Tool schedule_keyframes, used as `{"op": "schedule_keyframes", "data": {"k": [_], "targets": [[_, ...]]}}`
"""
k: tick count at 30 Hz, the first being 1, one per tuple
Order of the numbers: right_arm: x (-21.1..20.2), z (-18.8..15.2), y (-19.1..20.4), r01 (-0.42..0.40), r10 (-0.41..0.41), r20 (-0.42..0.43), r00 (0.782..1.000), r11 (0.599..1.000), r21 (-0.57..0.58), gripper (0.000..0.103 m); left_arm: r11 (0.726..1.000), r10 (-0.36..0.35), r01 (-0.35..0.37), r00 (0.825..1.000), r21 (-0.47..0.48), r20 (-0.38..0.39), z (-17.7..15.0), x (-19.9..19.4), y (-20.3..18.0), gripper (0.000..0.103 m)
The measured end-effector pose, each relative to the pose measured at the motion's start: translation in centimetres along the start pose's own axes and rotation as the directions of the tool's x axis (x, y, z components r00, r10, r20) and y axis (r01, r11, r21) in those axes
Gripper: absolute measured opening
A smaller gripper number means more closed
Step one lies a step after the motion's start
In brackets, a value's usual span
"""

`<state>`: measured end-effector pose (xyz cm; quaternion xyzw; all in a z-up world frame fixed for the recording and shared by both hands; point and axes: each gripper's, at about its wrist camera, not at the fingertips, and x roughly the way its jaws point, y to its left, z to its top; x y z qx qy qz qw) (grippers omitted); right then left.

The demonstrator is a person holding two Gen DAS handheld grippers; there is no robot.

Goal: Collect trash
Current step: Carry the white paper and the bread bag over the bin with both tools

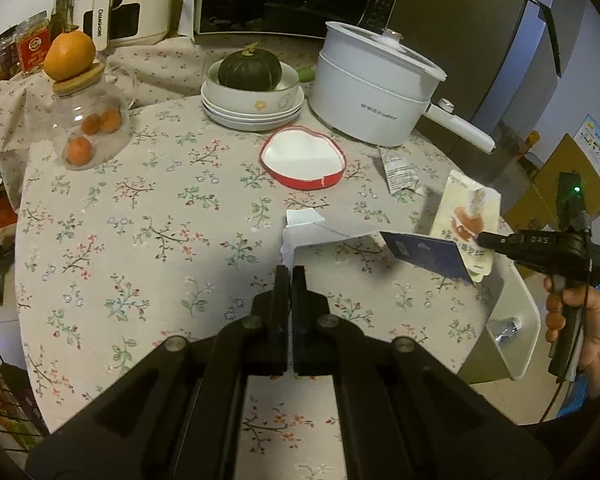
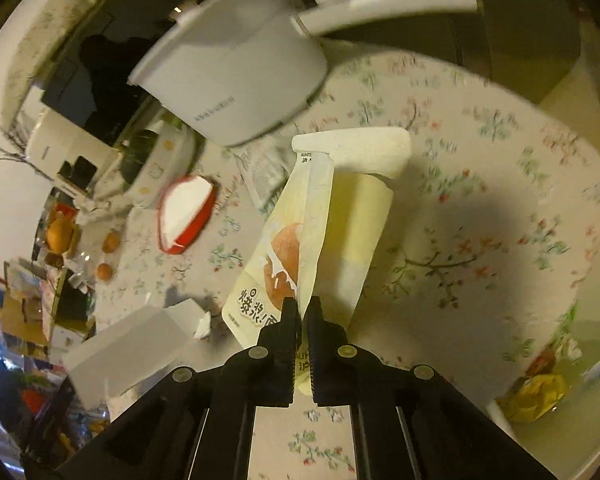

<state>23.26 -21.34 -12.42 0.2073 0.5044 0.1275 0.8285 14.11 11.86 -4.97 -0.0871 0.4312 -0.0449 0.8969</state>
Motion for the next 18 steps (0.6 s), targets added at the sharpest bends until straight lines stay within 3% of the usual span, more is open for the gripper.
{"op": "schedule_keyframes", "data": {"k": [9, 18], "targets": [[-5.5, -1.3, -1.6, 0.022, -0.021, 0.042, 0.999, 0.999, -0.044, 0.006, 0.998, -0.047, 0.047, 0.999, 0.032, 0.012, 0.0, -0.3, -2.7, 0.001], [-10.2, -3.0, -6.7, 0.106, -0.103, 0.071, 0.992, 0.993, -0.044, 0.006, 0.989, -0.098, 0.096, 0.995, 0.114, 0.006, -0.2, 0.1, -7.7, 0.001]]}}
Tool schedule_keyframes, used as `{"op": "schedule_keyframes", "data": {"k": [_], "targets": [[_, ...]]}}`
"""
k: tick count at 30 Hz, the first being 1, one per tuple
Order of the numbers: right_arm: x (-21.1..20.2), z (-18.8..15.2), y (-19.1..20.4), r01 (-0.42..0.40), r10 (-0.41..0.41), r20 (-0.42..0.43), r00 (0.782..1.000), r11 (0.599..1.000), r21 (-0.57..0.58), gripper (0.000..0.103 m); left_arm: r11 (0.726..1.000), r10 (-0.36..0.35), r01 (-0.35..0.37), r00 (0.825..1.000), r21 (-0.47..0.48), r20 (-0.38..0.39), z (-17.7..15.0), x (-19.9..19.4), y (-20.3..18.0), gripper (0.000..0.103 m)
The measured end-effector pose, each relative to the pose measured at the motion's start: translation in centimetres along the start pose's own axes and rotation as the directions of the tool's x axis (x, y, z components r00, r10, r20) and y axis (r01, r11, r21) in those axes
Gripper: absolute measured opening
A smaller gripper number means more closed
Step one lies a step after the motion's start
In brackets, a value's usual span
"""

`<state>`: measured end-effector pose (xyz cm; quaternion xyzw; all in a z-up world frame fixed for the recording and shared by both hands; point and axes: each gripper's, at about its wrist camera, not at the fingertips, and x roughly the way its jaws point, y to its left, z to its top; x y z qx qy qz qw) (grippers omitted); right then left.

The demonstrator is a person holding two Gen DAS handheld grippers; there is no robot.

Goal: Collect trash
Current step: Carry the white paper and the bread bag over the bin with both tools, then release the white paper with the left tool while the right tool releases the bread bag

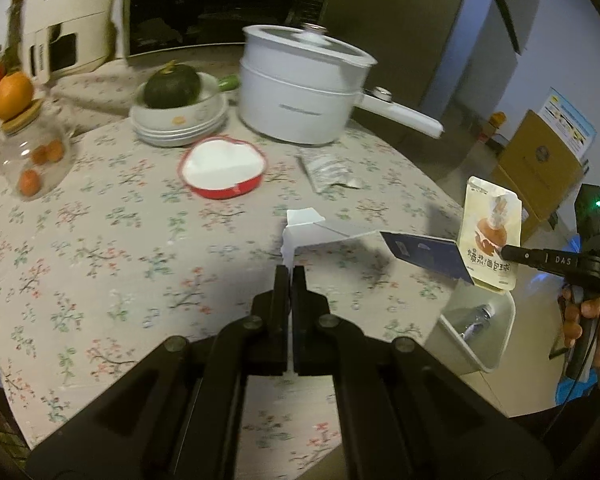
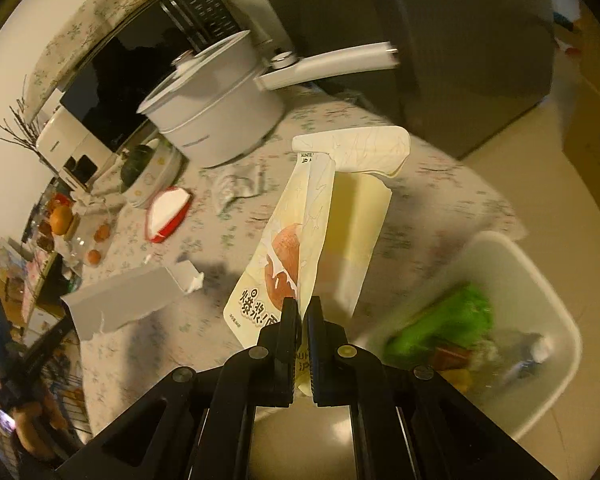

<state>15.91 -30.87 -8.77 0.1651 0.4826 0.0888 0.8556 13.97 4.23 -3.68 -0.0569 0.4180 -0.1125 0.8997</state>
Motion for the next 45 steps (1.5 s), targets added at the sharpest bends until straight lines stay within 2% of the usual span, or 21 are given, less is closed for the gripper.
{"op": "schedule_keyframes", "data": {"k": [9, 18, 22, 24, 26, 28, 34, 40, 42, 45], "targets": [[-2.6, -1.7, -7.2, 0.111, -0.111, -0.010, 0.994, 0.991, 0.072, 0.006, 0.994, -0.059, 0.061, 0.998, 0.087, -0.020, -0.3, 1.6, -5.8, 0.001], [-1.9, -3.7, -12.9, 0.204, -0.191, -0.101, 0.976, 0.968, 0.146, 0.006, 0.983, -0.102, 0.106, 0.994, 0.148, -0.036, -1.0, 2.5, -9.8, 0.001], [-1.3, -4.4, -14.0, 0.186, -0.160, -0.145, 0.976, 0.965, 0.187, 0.014, 0.978, -0.110, 0.117, 0.993, 0.175, -0.049, -1.3, 3.0, -11.3, 0.001], [-1.5, -4.5, -14.1, 0.177, -0.149, -0.147, 0.978, 0.964, 0.199, 0.024, 0.974, -0.116, 0.125, 0.992, 0.191, -0.057, -1.5, 3.3, -12.2, 0.001], [-2.4, -4.7, -14.2, 0.174, -0.150, -0.130, 0.980, 0.965, 0.195, 0.045, 0.968, -0.119, 0.130, 0.991, 0.213, -0.064, -1.7, 3.6, -13.1, 0.001], [-3.1, -4.9, -14.3, 0.183, -0.164, -0.114, 0.980, 0.966, 0.184, 0.052, 0.964, -0.123, 0.136, 0.990, 0.231, -0.070, -1.9, 3.9, -14.0, 0.001], [-4.3, -5.6, -14.6, 0.205, -0.191, -0.108, 0.976, 0.969, 0.137, 0.054, 0.942, -0.145, 0.168, 0.985, 0.291, -0.099, -2.8, 5.2, -17.8, 0.001], [-5.7, -6.2, -15.1, 0.254, -0.247, -0.083, 0.965, 0.963, 0.093, 0.055, 0.908, -0.157, 0.194, 0.979, 0.371, -0.129, -4.2, 7.3, -22.3, 0.001], [-6.1, -6.2, -15.3, 0.263, -0.257, -0.073, 0.964, 0.961, 0.084, 0.055, 0.897, -0.165, 0.199, 0.979, 0.394, -0.120, -4.6, 7.7, -23.5, 0.007], [-6.7, -6.4, -15.7, 0.273, -0.268, -0.065, 0.961, 0.959, 0.080, 0.056, 0.878, -0.173, 0.201, 0.979, 0.435, -0.104, -5.1, 7.9, -25.1, 0.010]]}}
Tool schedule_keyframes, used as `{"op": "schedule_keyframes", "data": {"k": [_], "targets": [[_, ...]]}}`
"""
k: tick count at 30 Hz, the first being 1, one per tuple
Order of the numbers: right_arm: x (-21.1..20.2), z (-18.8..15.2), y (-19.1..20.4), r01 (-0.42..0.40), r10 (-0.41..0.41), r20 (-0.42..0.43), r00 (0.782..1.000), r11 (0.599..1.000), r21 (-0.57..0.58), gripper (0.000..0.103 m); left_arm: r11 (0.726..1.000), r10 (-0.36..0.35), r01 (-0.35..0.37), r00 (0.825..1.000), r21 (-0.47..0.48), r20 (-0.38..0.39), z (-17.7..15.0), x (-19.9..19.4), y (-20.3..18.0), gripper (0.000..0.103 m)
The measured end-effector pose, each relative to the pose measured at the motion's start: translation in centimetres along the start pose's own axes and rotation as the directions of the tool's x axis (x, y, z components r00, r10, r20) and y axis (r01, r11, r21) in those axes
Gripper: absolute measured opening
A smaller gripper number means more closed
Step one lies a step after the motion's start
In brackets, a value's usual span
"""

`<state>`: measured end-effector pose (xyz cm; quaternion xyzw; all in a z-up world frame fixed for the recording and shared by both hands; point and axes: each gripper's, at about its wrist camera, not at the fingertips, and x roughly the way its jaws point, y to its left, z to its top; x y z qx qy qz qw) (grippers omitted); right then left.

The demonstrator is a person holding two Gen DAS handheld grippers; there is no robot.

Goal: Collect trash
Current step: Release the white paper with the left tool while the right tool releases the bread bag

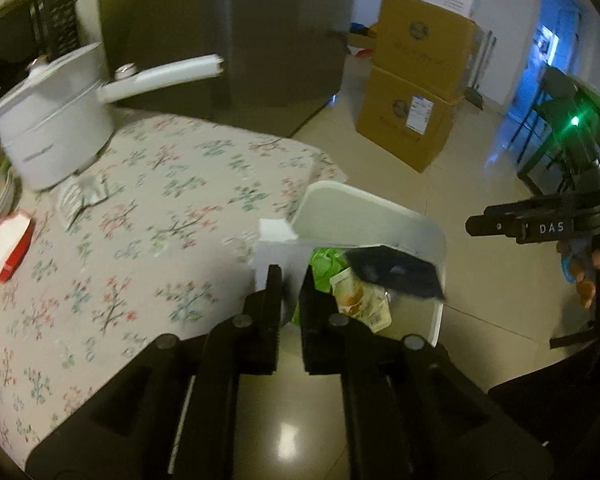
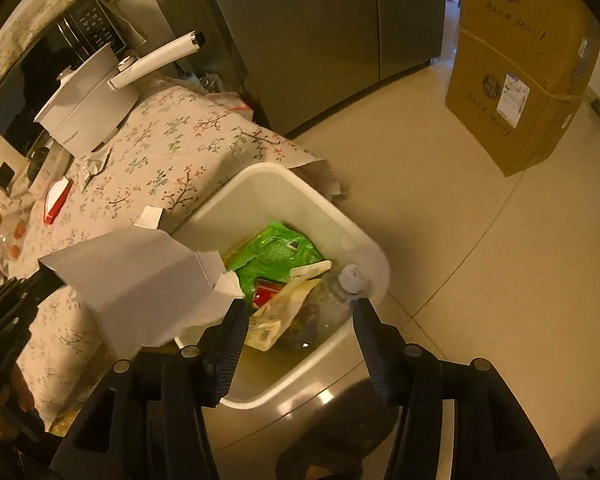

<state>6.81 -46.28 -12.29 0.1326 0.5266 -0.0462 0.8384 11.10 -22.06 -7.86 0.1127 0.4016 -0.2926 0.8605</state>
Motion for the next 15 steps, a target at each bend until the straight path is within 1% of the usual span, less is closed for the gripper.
{"op": "schedule_keyframes", "data": {"k": [3, 5, 7, 10, 13, 14, 15], "targets": [[-0.1, -0.2, -0.7, 0.008, -0.008, 0.003, 1.000, 1.000, 0.007, 0.057, 0.999, 0.017, -0.018, 1.000, 0.050, 0.016, 0.2, 0.4, -1.6, 0.010], [-0.2, -0.2, -1.2, 0.011, -0.011, 0.005, 1.000, 1.000, 0.015, 0.057, 0.998, 0.018, -0.019, 1.000, 0.065, 0.023, 0.4, 0.6, -2.1, 0.010], [-0.4, -0.3, -1.7, 0.017, -0.017, 0.008, 1.000, 1.000, 0.022, 0.057, 0.997, 0.003, -0.005, 1.000, 0.076, 0.019, 0.5, 0.9, -2.7, 0.010], [-0.5, -0.3, -2.2, 0.020, -0.020, 0.013, 1.000, 0.999, 0.033, 0.057, 0.996, 0.007, -0.008, 1.000, 0.092, 0.012, 0.5, 1.3, -3.2, 0.010], [-0.6, -0.3, -2.4, 0.020, -0.020, 0.015, 1.000, 0.999, 0.041, 0.057, 0.996, 0.014, -0.014, 1.000, 0.083, 0.006, 0.4, 1.7, -3.2, 0.011], [-0.7, -0.3, -2.4, 0.020, -0.021, 0.015, 1.000, 0.999, 0.041, 0.057, 0.997, 0.011, -0.011, 1.000, 0.077, 0.003, 0.4, 1.7, -3.1, 0.017], [-0.7, -0.3, -2.4, 0.020, -0.021, 0.015, 1.000, 0.999, 0.040, 0.057, 0.997, 0.014, -0.014, 1.000, 0.072, 0.002, 0.4, 1.8, -3.1, 0.028]]}}
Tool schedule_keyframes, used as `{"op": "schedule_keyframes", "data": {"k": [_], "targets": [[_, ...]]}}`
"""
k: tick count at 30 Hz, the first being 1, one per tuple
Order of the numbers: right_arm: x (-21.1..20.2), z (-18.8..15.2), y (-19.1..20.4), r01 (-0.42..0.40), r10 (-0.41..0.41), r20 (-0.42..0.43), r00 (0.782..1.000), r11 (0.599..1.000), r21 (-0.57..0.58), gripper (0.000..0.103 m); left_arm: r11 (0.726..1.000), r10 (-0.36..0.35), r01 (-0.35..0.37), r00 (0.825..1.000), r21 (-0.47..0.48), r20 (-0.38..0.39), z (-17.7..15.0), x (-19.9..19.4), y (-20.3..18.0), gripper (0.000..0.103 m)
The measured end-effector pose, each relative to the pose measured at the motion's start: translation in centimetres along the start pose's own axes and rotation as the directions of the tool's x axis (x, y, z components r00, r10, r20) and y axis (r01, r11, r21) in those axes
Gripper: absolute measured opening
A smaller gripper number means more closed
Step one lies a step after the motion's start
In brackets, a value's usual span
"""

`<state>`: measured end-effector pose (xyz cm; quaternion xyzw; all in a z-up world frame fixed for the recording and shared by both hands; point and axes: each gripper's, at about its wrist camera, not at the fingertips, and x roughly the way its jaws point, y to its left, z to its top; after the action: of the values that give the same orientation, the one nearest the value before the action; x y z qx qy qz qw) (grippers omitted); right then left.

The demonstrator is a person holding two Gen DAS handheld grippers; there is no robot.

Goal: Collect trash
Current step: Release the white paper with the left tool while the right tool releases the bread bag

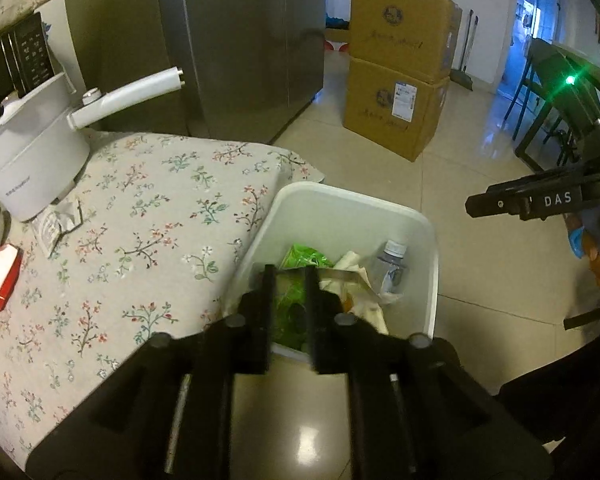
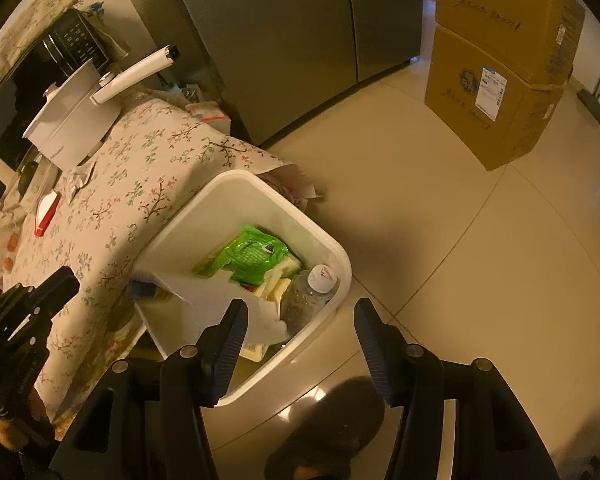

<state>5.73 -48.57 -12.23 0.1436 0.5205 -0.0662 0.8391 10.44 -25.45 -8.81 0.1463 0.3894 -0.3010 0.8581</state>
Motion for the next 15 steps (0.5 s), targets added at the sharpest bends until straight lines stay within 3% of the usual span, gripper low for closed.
{"op": "schedule_keyframes", "data": {"k": [2, 5, 9, 13, 15], "targets": [[0.0, 0.0, 0.1, 0.000, 0.000, -0.002, 1.000, 1.000, -0.002, 0.057, 1.000, 0.009, -0.009, 1.000, -0.013, 0.010, 0.0, -0.2, 0.3, 0.041], [0.1, 0.0, 0.4, 0.000, 0.000, -0.006, 1.000, 1.000, -0.009, 0.057, 1.000, 0.014, -0.013, 1.000, -0.027, 0.012, 0.0, -0.5, 0.6, 0.047], [0.1, 0.1, 1.1, 0.000, 0.000, -0.004, 1.000, 1.000, -0.019, 0.057, 0.997, 0.031, -0.031, 0.999, -0.070, 0.010, -0.2, -1.1, 1.8, 0.065], [-0.1, 0.4, 2.1, -0.001, 0.001, 0.004, 1.000, 0.999, -0.033, 0.059, 0.993, 0.047, -0.047, 0.999, -0.108, 0.004, -0.5, -1.7, 3.2, 0.071], [-0.1, 0.5, 2.7, -0.002, 0.002, 0.009, 1.000, 0.999, -0.041, 0.065, 0.990, 0.062, -0.061, 0.998, -0.128, 0.002, -0.8, -2.1, 4.1, 0.076]]}}
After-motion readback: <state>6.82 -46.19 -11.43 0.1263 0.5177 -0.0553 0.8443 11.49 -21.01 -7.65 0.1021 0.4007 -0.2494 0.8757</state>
